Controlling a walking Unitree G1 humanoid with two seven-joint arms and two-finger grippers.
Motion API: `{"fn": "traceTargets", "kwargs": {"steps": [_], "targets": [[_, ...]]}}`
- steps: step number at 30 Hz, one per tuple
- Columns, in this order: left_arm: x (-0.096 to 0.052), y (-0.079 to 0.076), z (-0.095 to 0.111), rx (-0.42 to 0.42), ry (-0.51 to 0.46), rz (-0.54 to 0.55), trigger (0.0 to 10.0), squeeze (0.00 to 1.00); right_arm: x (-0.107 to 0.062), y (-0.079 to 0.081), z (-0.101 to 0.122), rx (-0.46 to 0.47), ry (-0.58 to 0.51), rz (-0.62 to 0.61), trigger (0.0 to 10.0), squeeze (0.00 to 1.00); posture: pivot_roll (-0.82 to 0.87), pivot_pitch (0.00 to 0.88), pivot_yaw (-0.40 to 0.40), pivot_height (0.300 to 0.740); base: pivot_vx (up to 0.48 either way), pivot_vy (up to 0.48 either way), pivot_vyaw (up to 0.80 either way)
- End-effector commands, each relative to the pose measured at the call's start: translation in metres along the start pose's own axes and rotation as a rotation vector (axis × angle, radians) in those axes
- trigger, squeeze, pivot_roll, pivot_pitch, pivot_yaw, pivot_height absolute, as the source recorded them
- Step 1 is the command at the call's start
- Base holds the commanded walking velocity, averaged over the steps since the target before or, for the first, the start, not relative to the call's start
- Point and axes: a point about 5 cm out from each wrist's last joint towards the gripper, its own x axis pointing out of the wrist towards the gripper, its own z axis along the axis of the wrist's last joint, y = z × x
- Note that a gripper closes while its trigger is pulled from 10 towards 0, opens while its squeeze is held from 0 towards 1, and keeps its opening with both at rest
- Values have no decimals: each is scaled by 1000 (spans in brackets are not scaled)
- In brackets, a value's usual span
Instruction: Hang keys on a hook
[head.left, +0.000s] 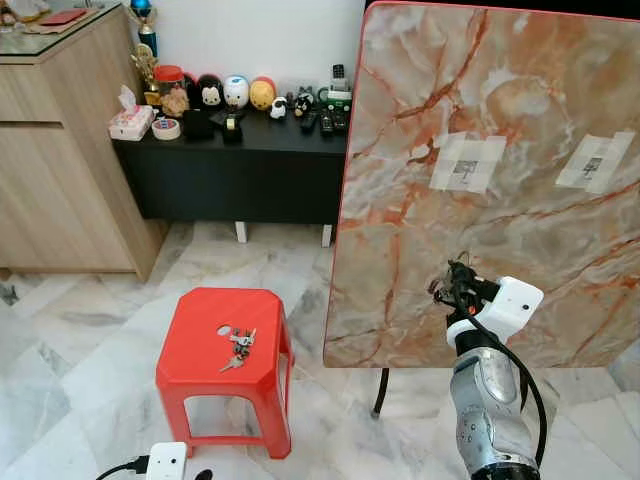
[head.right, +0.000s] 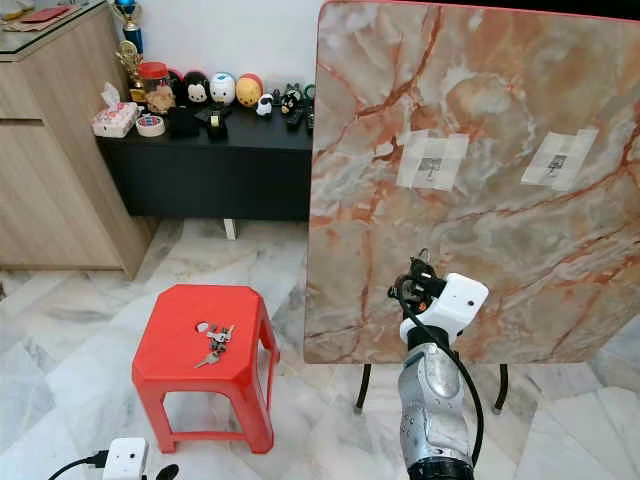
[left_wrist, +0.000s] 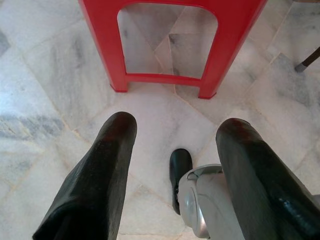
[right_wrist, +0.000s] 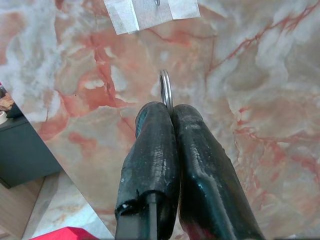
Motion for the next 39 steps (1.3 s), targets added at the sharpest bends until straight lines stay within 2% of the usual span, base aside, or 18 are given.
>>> {"fn": "traceTargets", "kwargs": {"steps": [1, 4, 29, 39], "targets": [[-2, -1, -5, -17, 15, 0, 10000, 0, 2, 2, 1, 10, 7, -9, 10000, 0, 59, 0, -94, 740, 0, 0, 0], [-1, -2, -4, -17, 14, -2, 10000, 0, 3, 2, 1, 22, 5, -7, 10000, 0, 59, 0, -94, 740, 0, 0, -769], [-2, -2, -6, -23, 21, 2, 10000, 0, 5, 5, 2, -16, -8, 11, 10000, 0, 57, 0, -95, 740, 0, 0, 0], [-1, 3, -4, -32, 18, 19, 10000, 0, 6, 7, 3, -30, -14, 25, 10000, 0, 60, 0, -92, 740, 250, 0, 0]]}}
